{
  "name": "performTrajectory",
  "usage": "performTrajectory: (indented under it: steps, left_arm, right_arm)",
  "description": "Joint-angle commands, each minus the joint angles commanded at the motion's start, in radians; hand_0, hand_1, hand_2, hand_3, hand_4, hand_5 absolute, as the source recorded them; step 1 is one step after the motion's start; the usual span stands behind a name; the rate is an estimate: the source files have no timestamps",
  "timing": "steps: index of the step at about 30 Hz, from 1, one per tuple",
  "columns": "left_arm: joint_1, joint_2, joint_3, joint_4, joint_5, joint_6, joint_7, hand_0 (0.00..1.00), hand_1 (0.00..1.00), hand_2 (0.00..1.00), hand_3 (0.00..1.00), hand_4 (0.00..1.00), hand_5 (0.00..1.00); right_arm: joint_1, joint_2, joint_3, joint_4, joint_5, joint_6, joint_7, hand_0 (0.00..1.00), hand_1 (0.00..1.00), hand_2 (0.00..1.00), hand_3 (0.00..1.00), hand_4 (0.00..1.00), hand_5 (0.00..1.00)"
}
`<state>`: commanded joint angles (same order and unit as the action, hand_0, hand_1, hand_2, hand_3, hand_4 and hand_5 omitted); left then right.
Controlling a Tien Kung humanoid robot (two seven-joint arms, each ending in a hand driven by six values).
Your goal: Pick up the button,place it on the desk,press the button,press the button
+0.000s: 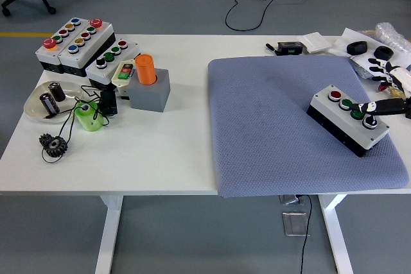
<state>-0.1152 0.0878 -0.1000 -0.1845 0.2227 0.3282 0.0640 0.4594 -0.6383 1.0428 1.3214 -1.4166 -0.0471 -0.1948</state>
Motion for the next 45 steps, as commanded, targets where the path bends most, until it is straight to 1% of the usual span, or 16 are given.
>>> performTrajectory:
  steps: [5,7,12,17,25,26,29,32,33,37,38,40,44,45]
  left_arm:
    - [0.0,0.0,0.001,0.0,0.0,0.0,0.0,0.596,0.545,0.514,0.458,0.261,0.982]
    - [0.001,0.0,0.002,0.0,0.0,0.0,0.001,0.596,0.545,0.514,0.458,0.261,0.982]
    - [0.003,0.0,0.003,0.001,-0.002,0.0,0.001,0.596,0.545,0.513,0.459,0.26,0.98]
    - [0.005,-0.001,0.007,0.001,-0.005,0.001,0.001,0.596,0.545,0.512,0.458,0.261,0.98]
    - [0.008,-0.001,0.015,0.001,-0.01,0.001,0.001,0.596,0.544,0.512,0.458,0.262,0.979]
    - [0.009,-0.001,0.016,0.001,-0.011,0.001,0.001,0.596,0.544,0.512,0.458,0.262,0.977]
    - [0.011,-0.001,0.02,0.001,-0.012,0.001,0.001,0.596,0.544,0.512,0.458,0.262,0.977]
    - [0.013,-0.001,0.021,0.001,-0.012,0.001,0.001,0.596,0.544,0.512,0.458,0.262,0.977]
    - [0.013,-0.001,0.02,0.001,-0.013,0.001,0.001,0.596,0.544,0.511,0.457,0.262,0.976]
    - [0.014,0.0,0.016,0.0,-0.009,0.0,0.001,0.596,0.544,0.511,0.457,0.262,0.976]
    - [0.012,0.001,0.013,0.0,-0.007,0.0,0.001,0.597,0.542,0.51,0.456,0.261,0.971]
    - [0.011,0.001,0.012,0.0,-0.006,0.0,0.0,0.597,0.542,0.51,0.456,0.261,0.971]
    - [0.008,0.003,0.007,0.0,-0.004,0.0,0.0,0.597,0.542,0.51,0.456,0.261,0.971]
    - [0.007,0.003,0.006,0.0,-0.004,0.0,0.0,0.597,0.539,0.51,0.454,0.263,0.972]
  right_arm:
    - [0.034,0.032,-0.05,-0.04,-0.024,-0.016,-0.033,0.944,0.914,0.978,0.998,0.998,0.207]
    - [0.046,0.046,-0.063,-0.059,-0.033,-0.01,-0.048,0.944,0.914,0.978,0.998,0.998,0.207]
    - [0.07,0.08,-0.094,-0.083,-0.077,0.032,-0.117,0.946,0.918,0.977,0.998,0.998,0.213]
    - [0.081,0.1,-0.115,-0.089,-0.091,0.035,-0.152,0.934,0.915,0.978,0.998,0.998,0.212]
    - [0.133,0.144,-0.162,-0.162,-0.131,0.038,-0.211,0.925,0.91,0.974,0.998,0.998,0.21]
    - [0.14,0.15,-0.166,-0.172,-0.139,0.044,-0.219,0.869,0.846,0.897,0.968,0.998,0.191]
    - [0.156,0.161,-0.178,-0.192,-0.157,0.056,-0.235,0.869,0.846,0.897,0.968,0.998,0.191]
    - [0.167,0.168,-0.192,-0.205,-0.164,0.056,-0.25,0.869,0.846,0.897,0.968,0.998,0.191]
    - [0.171,0.171,-0.198,-0.211,-0.173,0.055,-0.255,0.813,0.738,0.749,0.913,0.98,0.144]
    - [0.187,0.18,-0.22,-0.232,-0.207,0.052,-0.273,0.813,0.738,0.749,0.913,0.98,0.144]
    - [0.195,0.183,-0.228,-0.239,-0.225,0.052,-0.277,0.617,0.531,0.509,0.791,0.956,0.117]
    - [0.202,0.185,-0.236,-0.244,-0.241,0.056,-0.281,0.617,0.531,0.509,0.791,0.956,0.117]
    - [0.231,0.187,-0.265,-0.254,-0.342,0.089,-0.298,0.617,0.531,0.509,0.791,0.956,0.117]
    - [0.235,0.187,-0.27,-0.256,-0.364,0.096,-0.302,0.489,0.386,0.385,0.655,0.923,0.111]
